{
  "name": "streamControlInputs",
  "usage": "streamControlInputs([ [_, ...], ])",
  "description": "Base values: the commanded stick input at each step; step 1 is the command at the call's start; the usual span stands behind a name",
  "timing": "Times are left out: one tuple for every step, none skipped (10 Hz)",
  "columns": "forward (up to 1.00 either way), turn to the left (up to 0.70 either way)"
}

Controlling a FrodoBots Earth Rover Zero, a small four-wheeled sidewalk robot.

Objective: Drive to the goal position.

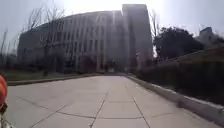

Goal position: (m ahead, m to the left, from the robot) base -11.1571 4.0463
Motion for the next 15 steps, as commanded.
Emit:
streamControlInputs([
  [0.7, 0.35],
  [0.7, 0.35],
  [0.7, 0.2],
  [0.7, 0.0],
  [0.7, 0.0],
  [0.7, 0.0],
  [0.7, -0.14],
  [0.7, -0.31],
  [0.7, -0.35],
  [0.7, -0.35],
  [0.7, -0.35],
  [0.7, -0.35],
  [0.7, -0.35],
  [0.7, -0.35],
  [0.7, -0.35],
])
